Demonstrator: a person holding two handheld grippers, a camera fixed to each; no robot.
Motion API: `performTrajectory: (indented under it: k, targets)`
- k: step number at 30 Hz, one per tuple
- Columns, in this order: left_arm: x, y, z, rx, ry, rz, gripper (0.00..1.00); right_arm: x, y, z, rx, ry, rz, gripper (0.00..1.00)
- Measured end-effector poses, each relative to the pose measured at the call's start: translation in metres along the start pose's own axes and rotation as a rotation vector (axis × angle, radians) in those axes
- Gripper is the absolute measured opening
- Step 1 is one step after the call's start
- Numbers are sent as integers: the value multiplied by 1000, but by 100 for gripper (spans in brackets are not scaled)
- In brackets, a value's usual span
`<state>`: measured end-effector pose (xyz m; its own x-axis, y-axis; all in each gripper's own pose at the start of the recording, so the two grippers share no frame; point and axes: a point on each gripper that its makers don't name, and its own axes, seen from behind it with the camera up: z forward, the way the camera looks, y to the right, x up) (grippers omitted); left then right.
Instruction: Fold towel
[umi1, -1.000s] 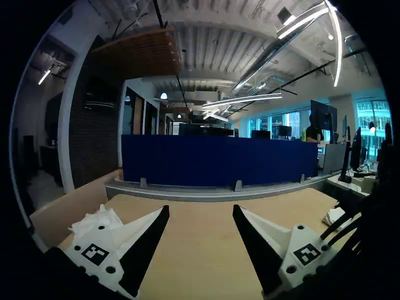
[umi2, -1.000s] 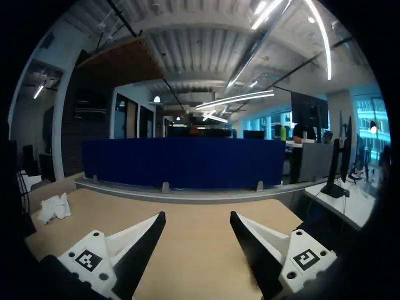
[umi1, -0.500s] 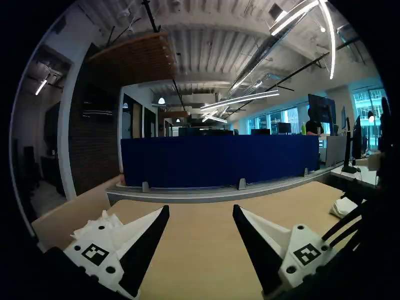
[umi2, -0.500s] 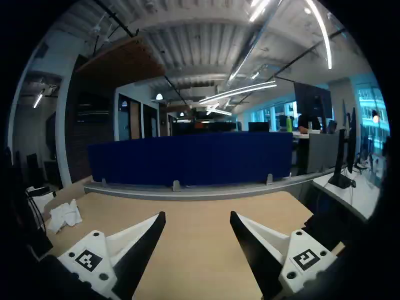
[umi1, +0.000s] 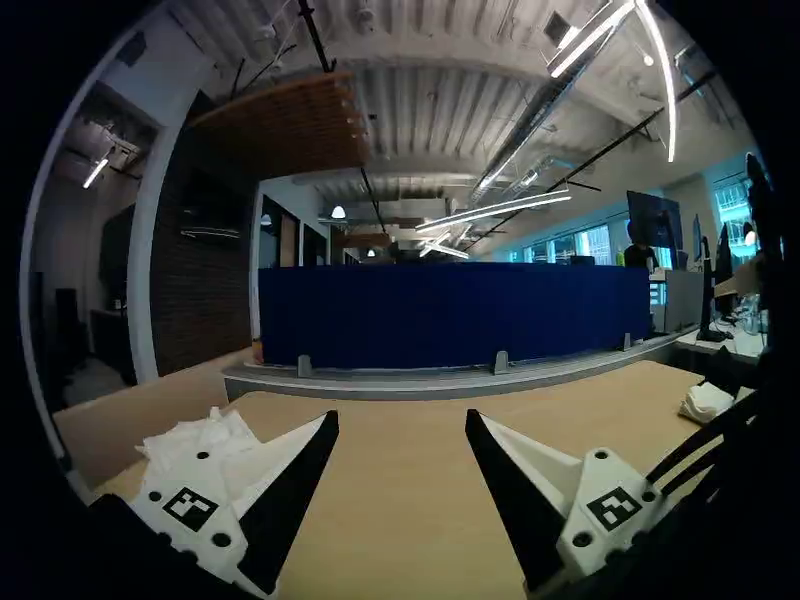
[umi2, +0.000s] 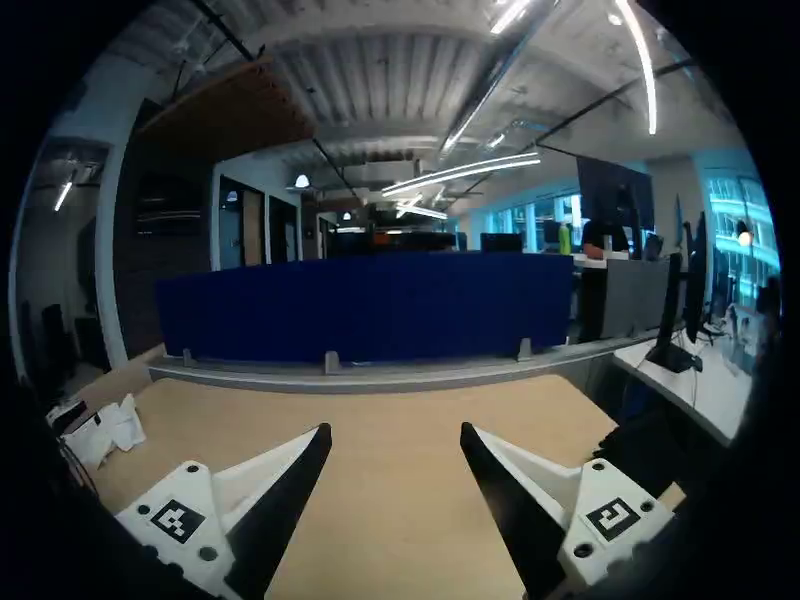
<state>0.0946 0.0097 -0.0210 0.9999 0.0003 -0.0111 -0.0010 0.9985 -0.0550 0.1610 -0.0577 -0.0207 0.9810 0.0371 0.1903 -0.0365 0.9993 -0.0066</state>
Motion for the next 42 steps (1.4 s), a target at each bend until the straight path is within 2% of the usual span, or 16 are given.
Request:
performTrajectory:
  k: [9,18,24,33,42]
  targets:
    - [-37,-2,12,7,26,-25,94,-9,-13,12,4,22,-9,100]
    - [-69,-10,15,40,31,-26,94,-21,-14,23,8,27,-26,100]
    - [-77,-10,15,47,32,-24,94,-24,-20,27,24,25,-26,100]
    - [-87,-13,16,59,12,-3,94,-21,-15,30,30,38,-18,100]
    - [-94,-9,19,54,-8,-3,94,-22,-15,34,41,33,-20,100]
